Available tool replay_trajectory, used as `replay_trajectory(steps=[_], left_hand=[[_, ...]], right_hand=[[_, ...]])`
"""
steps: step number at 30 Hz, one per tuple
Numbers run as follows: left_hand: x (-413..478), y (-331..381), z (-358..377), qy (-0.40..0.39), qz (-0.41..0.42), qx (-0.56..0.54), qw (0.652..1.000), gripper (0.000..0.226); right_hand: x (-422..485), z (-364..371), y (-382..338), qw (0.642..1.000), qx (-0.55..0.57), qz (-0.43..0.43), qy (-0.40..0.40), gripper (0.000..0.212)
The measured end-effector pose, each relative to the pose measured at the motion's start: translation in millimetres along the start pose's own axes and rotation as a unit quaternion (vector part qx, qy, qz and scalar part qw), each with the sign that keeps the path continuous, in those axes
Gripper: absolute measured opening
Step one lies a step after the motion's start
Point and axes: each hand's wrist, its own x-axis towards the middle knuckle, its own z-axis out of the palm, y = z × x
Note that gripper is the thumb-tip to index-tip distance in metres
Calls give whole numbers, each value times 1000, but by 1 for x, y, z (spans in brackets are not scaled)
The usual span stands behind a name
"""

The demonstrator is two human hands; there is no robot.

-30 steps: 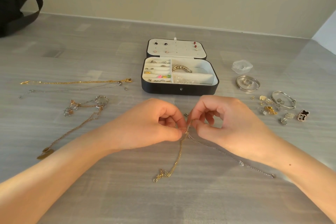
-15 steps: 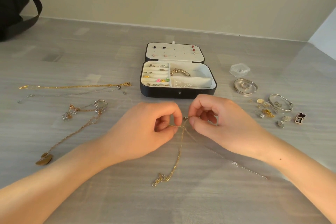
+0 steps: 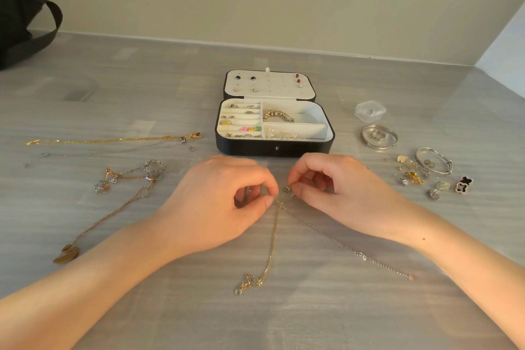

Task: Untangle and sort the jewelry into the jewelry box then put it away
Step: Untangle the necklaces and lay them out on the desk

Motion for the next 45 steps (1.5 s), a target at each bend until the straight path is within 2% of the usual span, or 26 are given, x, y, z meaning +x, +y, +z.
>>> replay_trajectory(steps=[8, 13, 16, 20, 24, 28, 31, 40, 45], left_hand=[[1, -4, -10, -15, -5, 13, 1000, 5], [5, -10, -11, 11, 50, 109, 993, 14], [7, -11, -12, 30, 52, 112, 992, 15], [7, -8, -11, 39, 40, 88, 995, 16], [3, -6, -9, 29, -31, 79, 996, 23], [1, 0, -9, 7, -137, 39, 990, 20], [0, 4, -10, 1, -187, 17, 982, 15], [0, 13, -12, -50, -216, 52, 974, 12], [9, 17, -15, -83, -234, 75, 966, 11]], right_hand=[[-1, -2, 1, 1000, -19, 7, -17, 11], [-1, -3, 2, 1000, -23, 6, -11, 10], [0, -3, 2, 999, -47, 3, 18, 10], [2, 0, 2, 988, -133, -18, 81, 10], [4, 2, 6, 974, -208, -3, 86, 18], [9, 1, 2, 984, -172, 14, 51, 10], [16, -1, -1, 987, -158, 40, 6, 4], [15, -1, 0, 988, -147, 56, -7, 11], [13, -1, -2, 990, -125, 57, 22, 10]])
